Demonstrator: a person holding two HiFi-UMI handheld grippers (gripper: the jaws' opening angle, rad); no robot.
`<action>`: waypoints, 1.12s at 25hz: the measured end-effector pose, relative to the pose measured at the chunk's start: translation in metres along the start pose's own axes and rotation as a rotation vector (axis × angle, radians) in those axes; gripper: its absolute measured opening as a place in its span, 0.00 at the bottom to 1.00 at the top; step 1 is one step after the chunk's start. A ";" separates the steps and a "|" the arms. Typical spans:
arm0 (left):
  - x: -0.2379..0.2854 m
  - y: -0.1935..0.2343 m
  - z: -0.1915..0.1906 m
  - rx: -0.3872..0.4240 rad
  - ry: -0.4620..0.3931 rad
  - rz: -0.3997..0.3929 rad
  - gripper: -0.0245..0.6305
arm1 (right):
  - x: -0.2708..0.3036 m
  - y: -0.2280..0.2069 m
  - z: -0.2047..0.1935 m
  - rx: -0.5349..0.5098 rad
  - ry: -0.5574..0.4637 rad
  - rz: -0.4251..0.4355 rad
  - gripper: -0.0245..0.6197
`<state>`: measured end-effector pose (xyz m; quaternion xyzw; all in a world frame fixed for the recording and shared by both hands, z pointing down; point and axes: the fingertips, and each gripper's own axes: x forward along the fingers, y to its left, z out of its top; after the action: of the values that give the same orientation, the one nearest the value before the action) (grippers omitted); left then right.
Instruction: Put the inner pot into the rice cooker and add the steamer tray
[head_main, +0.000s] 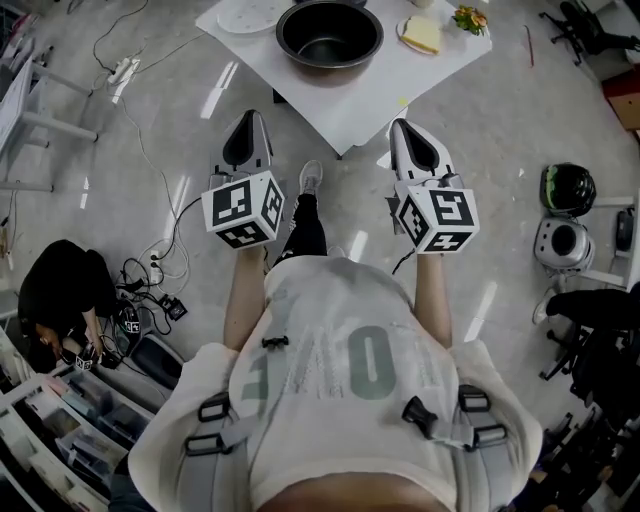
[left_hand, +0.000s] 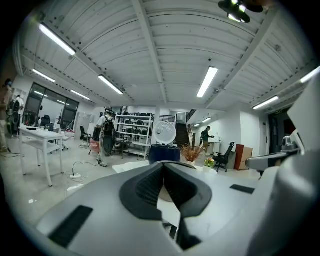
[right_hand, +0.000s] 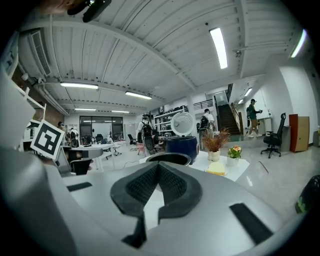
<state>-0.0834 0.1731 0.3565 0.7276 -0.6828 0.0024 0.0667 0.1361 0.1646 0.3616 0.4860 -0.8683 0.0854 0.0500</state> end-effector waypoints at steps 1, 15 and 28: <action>0.011 0.002 0.004 0.001 -0.004 -0.003 0.07 | 0.009 -0.005 0.006 -0.005 -0.006 -0.005 0.05; 0.170 0.038 0.103 0.052 -0.133 -0.074 0.07 | 0.138 -0.071 0.115 -0.059 -0.152 -0.116 0.05; 0.239 0.046 0.164 0.066 -0.214 -0.107 0.07 | 0.187 -0.112 0.170 -0.110 -0.217 -0.203 0.05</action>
<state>-0.1274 -0.0838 0.2207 0.7610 -0.6456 -0.0563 -0.0305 0.1336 -0.0825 0.2383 0.5743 -0.8184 -0.0208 -0.0090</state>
